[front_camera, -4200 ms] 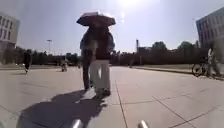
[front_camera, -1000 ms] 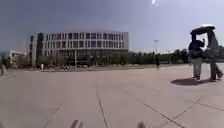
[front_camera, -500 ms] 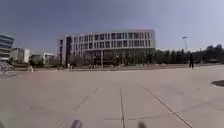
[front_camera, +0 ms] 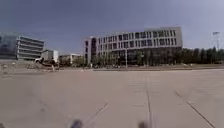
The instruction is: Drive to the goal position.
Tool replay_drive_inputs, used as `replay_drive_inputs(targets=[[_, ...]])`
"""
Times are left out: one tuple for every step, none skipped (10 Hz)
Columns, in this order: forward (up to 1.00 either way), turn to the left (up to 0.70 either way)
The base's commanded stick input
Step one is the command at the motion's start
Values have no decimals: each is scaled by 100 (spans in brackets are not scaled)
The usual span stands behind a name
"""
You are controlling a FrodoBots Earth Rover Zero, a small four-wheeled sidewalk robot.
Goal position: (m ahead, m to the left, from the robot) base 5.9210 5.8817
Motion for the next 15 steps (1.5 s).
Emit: replay_drive_inputs(targets=[[70,0],[70,0],[70,0],[70,0],[70,0],[70,0],[70,0],[70,0],[70,0],[70,0],[70,5],[70,26],[70,30],[70,33],[70,35]])
